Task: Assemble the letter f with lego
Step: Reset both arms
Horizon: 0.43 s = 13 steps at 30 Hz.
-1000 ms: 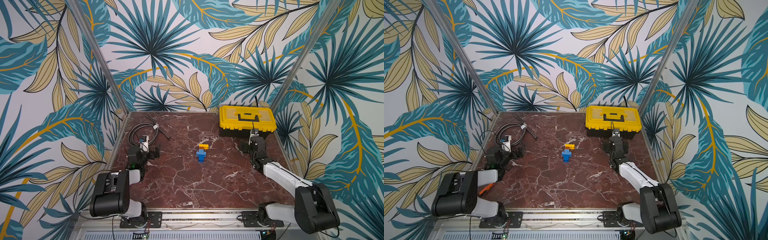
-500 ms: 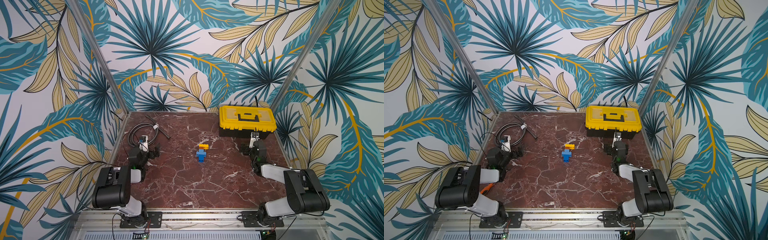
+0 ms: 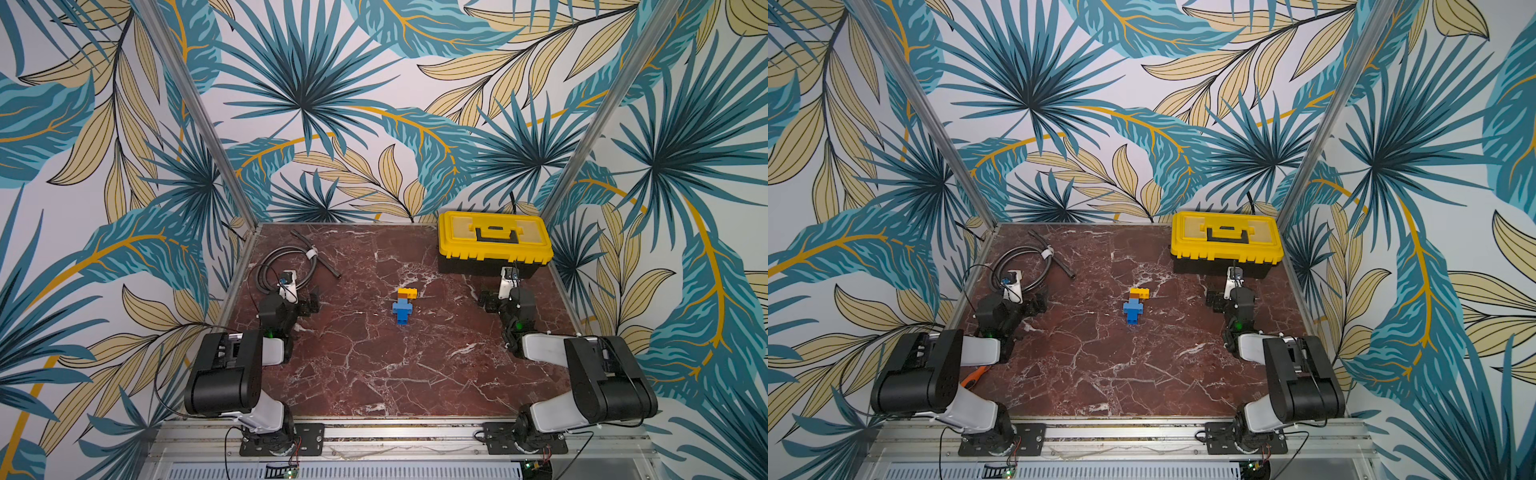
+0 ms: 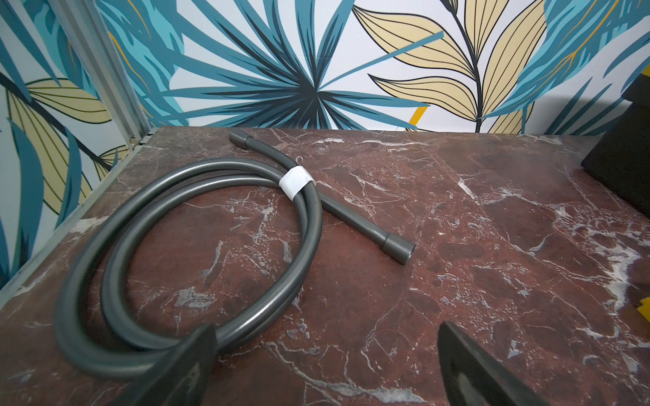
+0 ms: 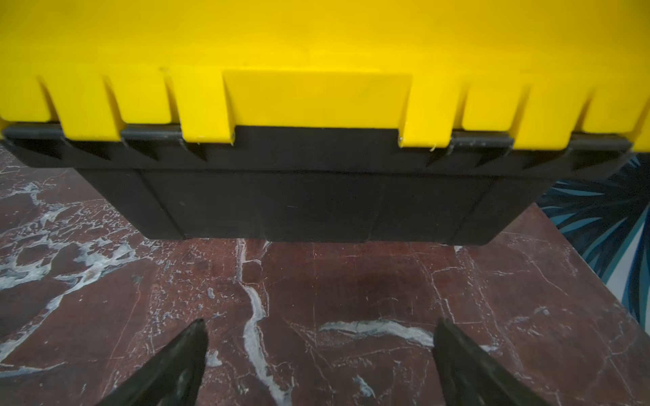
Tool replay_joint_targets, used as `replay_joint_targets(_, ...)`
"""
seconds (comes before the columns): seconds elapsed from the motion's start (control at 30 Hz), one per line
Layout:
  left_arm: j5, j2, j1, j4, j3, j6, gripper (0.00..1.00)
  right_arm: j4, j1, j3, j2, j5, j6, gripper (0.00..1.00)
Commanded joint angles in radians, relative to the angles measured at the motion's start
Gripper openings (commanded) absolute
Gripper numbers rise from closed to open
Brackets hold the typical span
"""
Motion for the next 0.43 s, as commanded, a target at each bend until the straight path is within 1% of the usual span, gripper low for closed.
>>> replay_joint_targets(0.0, -0.020, 0.005, -0.008, 0.024, 0.017, 0.010, 0.99, 0.015, -0.001, -0.005, -0.005, -0.005, 0.014, 1.00)
replay_joint_targets(0.27, -0.021, 0.007, -0.010, 0.024, 0.017, 0.008, 0.99, 0.002, 0.000, 0.009, 0.006, -0.016, 0.011, 0.99)
replay_joint_targets(0.4, -0.022, 0.005, -0.010, 0.024, 0.018, 0.009, 0.99, 0.023, 0.001, -0.012, -0.008, -0.014, 0.007, 0.99)
